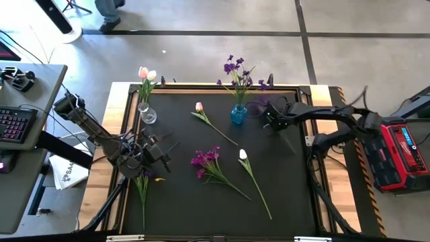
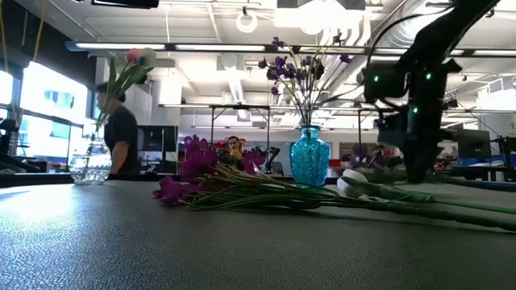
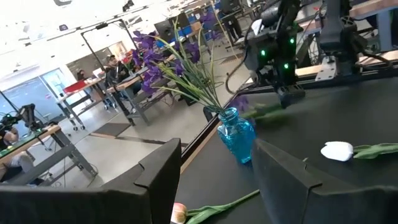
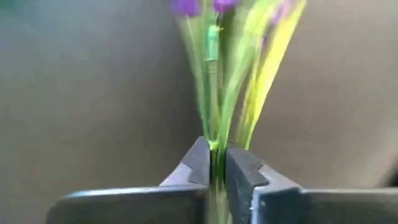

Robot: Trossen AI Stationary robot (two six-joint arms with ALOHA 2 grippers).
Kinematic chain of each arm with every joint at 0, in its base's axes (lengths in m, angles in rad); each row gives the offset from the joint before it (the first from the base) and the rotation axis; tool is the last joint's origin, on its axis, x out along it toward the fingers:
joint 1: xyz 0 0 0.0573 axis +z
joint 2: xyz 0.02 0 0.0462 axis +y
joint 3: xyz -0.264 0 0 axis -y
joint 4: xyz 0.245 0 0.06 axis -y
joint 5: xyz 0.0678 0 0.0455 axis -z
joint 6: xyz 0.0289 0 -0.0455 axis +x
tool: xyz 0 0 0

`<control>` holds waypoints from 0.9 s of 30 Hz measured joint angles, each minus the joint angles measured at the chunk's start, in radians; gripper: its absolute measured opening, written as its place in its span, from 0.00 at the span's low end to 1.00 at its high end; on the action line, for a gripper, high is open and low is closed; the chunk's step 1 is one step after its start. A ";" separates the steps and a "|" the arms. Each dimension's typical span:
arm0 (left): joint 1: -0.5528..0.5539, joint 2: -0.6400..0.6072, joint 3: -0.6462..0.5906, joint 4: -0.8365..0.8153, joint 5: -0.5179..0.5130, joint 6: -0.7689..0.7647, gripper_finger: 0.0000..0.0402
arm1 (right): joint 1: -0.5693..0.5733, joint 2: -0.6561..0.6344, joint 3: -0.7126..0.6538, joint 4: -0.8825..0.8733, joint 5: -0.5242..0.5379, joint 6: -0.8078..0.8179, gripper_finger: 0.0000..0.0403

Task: Sort flowers into vase by color
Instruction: Put the top violet flowers into the blue vase

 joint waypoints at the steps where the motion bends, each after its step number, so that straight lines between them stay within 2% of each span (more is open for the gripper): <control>1: -0.003 0.000 0.000 0.000 0.000 0.000 0.46 | 0.001 -0.028 0.001 -0.026 0.012 0.023 0.02; 8: -0.018 0.000 0.000 0.001 0.000 0.000 0.46 | 0.068 -0.325 0.000 -0.035 0.131 0.125 0.01; 12: -0.018 0.000 0.000 0.001 0.000 0.000 0.46 | 0.167 -0.517 0.000 0.056 0.272 0.130 0.00; 15: -0.018 0.000 0.000 0.001 0.000 -0.008 0.46 | 0.277 -0.629 0.000 0.173 0.376 0.068 0.00; 18: -0.018 0.000 0.000 0.001 0.000 -0.009 0.46 | 0.408 -0.697 -0.043 0.432 0.456 -0.089 0.00; 21: -0.018 0.000 0.000 0.001 0.000 -0.009 0.46 | 0.525 -0.705 -0.140 0.803 0.466 -0.305 0.00; 24: -0.018 0.000 0.000 0.001 0.000 -0.012 0.46 | 0.614 -0.661 -0.269 1.192 0.459 -0.508 0.00; 27: -0.018 0.000 0.000 0.001 0.000 -0.017 0.46 | 0.656 -0.586 -0.379 1.558 0.445 -0.660 0.00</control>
